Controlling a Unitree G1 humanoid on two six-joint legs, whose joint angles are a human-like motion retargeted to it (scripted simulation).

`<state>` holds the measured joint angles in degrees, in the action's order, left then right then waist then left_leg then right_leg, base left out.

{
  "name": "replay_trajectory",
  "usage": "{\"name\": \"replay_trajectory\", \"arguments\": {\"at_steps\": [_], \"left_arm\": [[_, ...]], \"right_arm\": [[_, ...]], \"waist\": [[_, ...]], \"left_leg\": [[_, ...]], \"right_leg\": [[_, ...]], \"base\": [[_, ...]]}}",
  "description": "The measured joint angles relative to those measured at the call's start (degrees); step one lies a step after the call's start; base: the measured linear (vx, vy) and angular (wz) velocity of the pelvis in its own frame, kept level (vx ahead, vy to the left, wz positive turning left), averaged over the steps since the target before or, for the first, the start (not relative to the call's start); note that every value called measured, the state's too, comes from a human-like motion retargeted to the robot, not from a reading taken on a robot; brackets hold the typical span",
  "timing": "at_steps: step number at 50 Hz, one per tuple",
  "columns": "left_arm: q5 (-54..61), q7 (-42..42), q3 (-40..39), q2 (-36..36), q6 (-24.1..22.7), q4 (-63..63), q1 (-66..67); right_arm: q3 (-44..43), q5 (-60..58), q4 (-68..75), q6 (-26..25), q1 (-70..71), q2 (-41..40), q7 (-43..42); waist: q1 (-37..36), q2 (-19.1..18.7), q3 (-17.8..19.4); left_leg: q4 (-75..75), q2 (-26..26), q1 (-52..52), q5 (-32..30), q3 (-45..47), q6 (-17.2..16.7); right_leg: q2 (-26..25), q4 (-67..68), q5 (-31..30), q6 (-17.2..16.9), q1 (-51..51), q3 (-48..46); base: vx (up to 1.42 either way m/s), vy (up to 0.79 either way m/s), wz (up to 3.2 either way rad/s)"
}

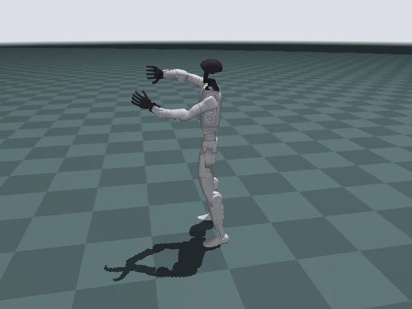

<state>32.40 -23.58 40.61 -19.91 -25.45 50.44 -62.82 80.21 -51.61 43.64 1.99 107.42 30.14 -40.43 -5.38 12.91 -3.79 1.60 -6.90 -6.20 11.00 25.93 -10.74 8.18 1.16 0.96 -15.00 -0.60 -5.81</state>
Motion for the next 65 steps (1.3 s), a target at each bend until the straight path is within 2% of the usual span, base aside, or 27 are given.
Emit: {"name": "replay_trajectory", "arguments": {"at_steps": [35,43,46,55,60,65], "left_arm": [[-0.60,0.84,0.88,-1.81,0.34,-0.70,1.05],[-0.33,0.72,-1.84,0.12,1.10,-0.43,1.19],[0.14,1.02,-3.63,0.68,1.83,-1.08,1.27],[1.31,2.92,-6.42,-2.96,3.91,-11.62,1.67],[-2.39,3.96,-6.23,-7.64,3.33,-22.58,-1.64],[-11.98,2.00,-5.47,-13.70,1.43,-35.42,-9.73]], "right_arm": [[0.00,0.14,-1.28,0.04,2.45,6.26,0.19],[0.00,7.59,0.67,-0.98,-1.10,7.11,0.42],[-4.58,15.53,0.67,-0.77,-6.46,7.18,2.58],[-32.02,44.94,-8.92,3.37,-38.46,6.11,10.99],[-38.06,46.33,-11.35,3.87,-58.41,5.71,18.82],[-39.89,42.86,-4.72,2.57,-76.93,4.23,29.61]], "waist": [[1.02,-1.21,-0.63],[0.78,-3.42,-0.17],[0.86,-4.26,0.16],[1.70,-4.96,1.09],[1.25,-5.96,1.60],[0.69,-7.49,1.78]], "left_leg": [[0.01,-0.34,0.16,-0.18,0.14,-0.26],[0.03,-0.23,0.07,-0.12,0.08,0.12],[0.10,0.05,-0.08,0.01,-0.08,0.57],[0.25,0.87,-0.36,0.34,-0.78,1.74],[0.16,0.86,-0.16,0.28,-0.99,1.71],[0.00,0.75,0.35,0.15,-1.18,1.43]], "right_leg": [[-0.38,-0.02,0.06,0.00,-0.20,0.01],[-0.25,0.02,0.14,0.00,-0.11,0.08],[0.07,0.07,0.24,0.00,0.11,0.11],[1.04,0.35,0.68,0.00,0.66,-0.02],[1.03,0.38,0.83,0.00,0.55,-0.32],[0.90,0.28,0.89,0.00,0.19,-0.72]], "base": [[0.00,0.00,0.00],[0.00,0.00,0.00],[0.00,0.00,0.00],[0.00,0.00,0.00],[0.00,0.00,0.00],[0.00,0.00,0.00]]}}
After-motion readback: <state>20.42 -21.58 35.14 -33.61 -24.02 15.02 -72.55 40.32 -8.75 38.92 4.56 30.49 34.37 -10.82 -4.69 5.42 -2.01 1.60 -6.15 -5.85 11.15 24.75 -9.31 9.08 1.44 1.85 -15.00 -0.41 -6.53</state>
